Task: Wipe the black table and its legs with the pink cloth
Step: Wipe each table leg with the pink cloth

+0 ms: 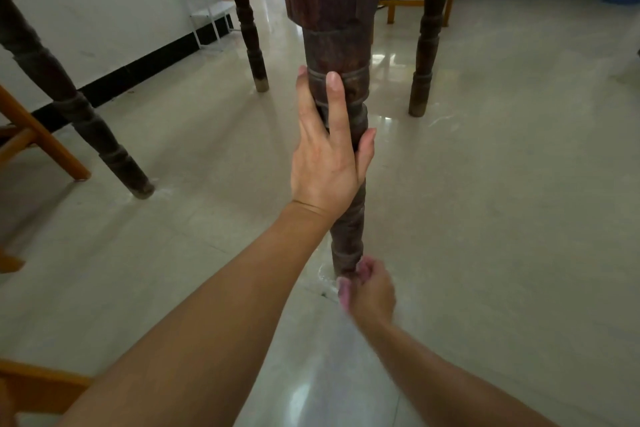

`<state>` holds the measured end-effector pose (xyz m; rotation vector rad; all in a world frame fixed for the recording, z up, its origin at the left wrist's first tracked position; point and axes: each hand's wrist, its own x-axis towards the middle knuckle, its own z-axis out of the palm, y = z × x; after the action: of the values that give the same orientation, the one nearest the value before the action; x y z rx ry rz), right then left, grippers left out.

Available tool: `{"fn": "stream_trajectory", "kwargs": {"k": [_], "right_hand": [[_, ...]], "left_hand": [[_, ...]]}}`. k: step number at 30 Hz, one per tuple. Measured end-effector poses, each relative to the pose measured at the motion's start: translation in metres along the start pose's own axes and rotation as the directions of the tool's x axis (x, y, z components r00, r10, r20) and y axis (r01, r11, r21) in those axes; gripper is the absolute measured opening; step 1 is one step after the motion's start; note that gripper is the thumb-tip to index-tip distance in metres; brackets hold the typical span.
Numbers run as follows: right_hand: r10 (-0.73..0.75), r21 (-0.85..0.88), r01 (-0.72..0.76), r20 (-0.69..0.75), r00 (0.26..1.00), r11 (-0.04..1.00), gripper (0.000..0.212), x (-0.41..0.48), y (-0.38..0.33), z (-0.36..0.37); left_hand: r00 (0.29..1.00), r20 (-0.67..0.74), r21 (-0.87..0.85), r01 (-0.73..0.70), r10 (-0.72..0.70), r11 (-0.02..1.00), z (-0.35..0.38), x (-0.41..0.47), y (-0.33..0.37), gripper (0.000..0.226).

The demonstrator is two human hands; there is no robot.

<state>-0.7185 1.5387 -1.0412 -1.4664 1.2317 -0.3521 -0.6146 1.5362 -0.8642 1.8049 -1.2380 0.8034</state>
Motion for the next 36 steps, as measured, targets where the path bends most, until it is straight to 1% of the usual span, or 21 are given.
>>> {"fn": "stream_trajectory", "kwargs": {"k": [1, 3, 4, 6, 8, 9, 11, 12, 13, 15, 16, 19, 20, 22, 23, 25, 28, 30, 32, 34, 36], "right_hand": [[0.015, 0.013, -0.015, 0.069, 0.998, 1.0, 0.007, -0.012, 0.008, 0.013], [-0.019, -0.07, 0.034, 0.212, 0.977, 0.997, 0.008, -0.028, 0.024, 0.033], [-0.025, -0.066, 0.041, 0.231, 0.973, 0.997, 0.007, -0.03, 0.026, 0.037], [-0.004, -0.044, 0.013, 0.197, 0.98, 0.999, 0.009, -0.022, 0.022, 0.033], [0.093, 0.092, -0.102, 0.094, 0.991, 0.991, 0.007, -0.003, 0.012, 0.015], [0.129, 0.092, -0.129, 0.01, 0.992, 0.987, 0.005, 0.01, 0.007, 0.001], [0.118, -0.056, -0.129, -0.174, 0.978, 0.99, 0.007, 0.035, 0.003, -0.026], [0.1, -0.082, -0.126, -0.272, 0.957, 0.989, 0.01, 0.046, 0.004, -0.037], [0.076, -0.093, -0.11, -0.306, 0.949, 0.99, 0.012, 0.048, 0.001, -0.044], [0.049, -0.094, -0.075, -0.258, 0.965, 0.993, 0.013, 0.046, -0.003, -0.041], [0.078, -0.041, -0.088, -0.206, 0.976, 0.995, 0.013, 0.04, -0.005, -0.032], [0.142, -0.018, -0.142, 0.015, 0.99, 0.99, 0.013, 0.009, 0.006, 0.008], [0.184, -0.036, -0.182, 0.089, 0.979, 0.983, 0.019, -0.002, 0.014, 0.024], [0.127, -0.164, -0.09, 0.229, 0.965, 0.982, 0.027, -0.017, 0.028, 0.047], [0.09, -0.204, -0.038, 0.252, 0.964, 0.978, 0.026, -0.02, 0.032, 0.054], [0.036, -0.203, 0.024, 0.29, 0.956, 0.979, 0.024, -0.024, 0.025, 0.047], [0.039, -0.193, 0.009, 0.248, 0.968, 0.981, 0.02, -0.022, 0.016, 0.015], [0.075, -0.258, -0.013, 0.231, 0.97, 0.966, 0.02, -0.033, 0.012, -0.015], [0.132, -0.356, -0.045, 0.224, 0.966, 0.933, 0.02, -0.058, 0.011, -0.047], [0.187, -0.455, -0.061, 0.237, 0.953, 0.889, 0.027, -0.088, 0.012, -0.079], [0.268, -0.506, -0.115, 0.241, 0.933, 0.855, 0.027, -0.117, 0.006, -0.11]], "left_hand": [[1.0, 0.002, 0.003, 0.003, -0.003, 1.0, 0.0, 0.0, 0.0, 0.075], [1.0, 0.005, 0.006, 0.01, -0.01, 1.0, 0.0, -0.001, 0.001, 0.075], [1.0, 0.006, 0.004, 0.009, -0.009, 1.0, 0.0, 0.0, 0.001, 0.075], [1.0, 0.003, 0.005, 0.011, -0.011, 1.0, -0.001, 0.001, 0.0, 0.075], [1.0, 0.001, 0.0, 0.011, -0.011, 1.0, -0.001, 0.001, 0.0, 0.075], [1.0, -0.002, -0.002, 0.008, -0.008, 1.0, -0.001, 0.0, 0.0, 0.075], [1.0, -0.009, -0.01, -0.001, 0.001, 1.0, 0.0, -0.001, -0.001, 0.075], [1.0, -0.011, -0.015, -0.003, 0.003, 1.0, 0.001, -0.001, -0.001, 0.075], [1.0, -0.015, -0.017, -0.003, 0.003, 1.0, 0.002, 0.0, -0.001, 0.075], [1.0, -0.017, -0.022, 0.002, -0.003, 1.0, 0.002, 0.0, -0.001, 0.075], [1.0, -0.019, -0.02, 0.005, -0.006, 1.0, 0.002, 0.0, 0.0, 0.074], [1.0, -0.016, -0.013, 0.013, -0.014, 1.0, 0.001, 0.0, 0.001, 0.074], [1.0, -0.019, -0.009, 0.014, -0.014, 1.0, 0.001, 0.0, 0.001, 0.075], [1.0, -0.02, -0.01, 0.015, -0.015, 1.0, 0.002, 0.0, 0.0, 0.075], [1.0, -0.021, -0.011, 0.011, -0.011, 1.0, 0.002, 0.001, 0.0, 0.075], [1.0, -0.026, -0.014, 0.004, -0.004, 1.0, 0.002, 0.001, -0.001, 0.075], [1.0, -0.016, -0.036, 0.025, -0.026, 0.999, 0.002, 0.001, 0.001, 0.075], [0.997, 0.012, -0.016, 0.07, -0.07, 0.997, -0.001, -0.002, 0.005, 0.076], [0.988, 0.103, 0.014, 0.117, -0.117, 0.993, -0.009, -0.005, 0.011, 0.082], [0.957, 0.239, 0.05, 0.158, -0.166, 0.986, -0.024, -0.007, 0.018, 0.087], [0.91, 0.364, 0.068, 0.189, -0.201, 0.98, -0.046, -0.005, 0.025, 0.082]]}}
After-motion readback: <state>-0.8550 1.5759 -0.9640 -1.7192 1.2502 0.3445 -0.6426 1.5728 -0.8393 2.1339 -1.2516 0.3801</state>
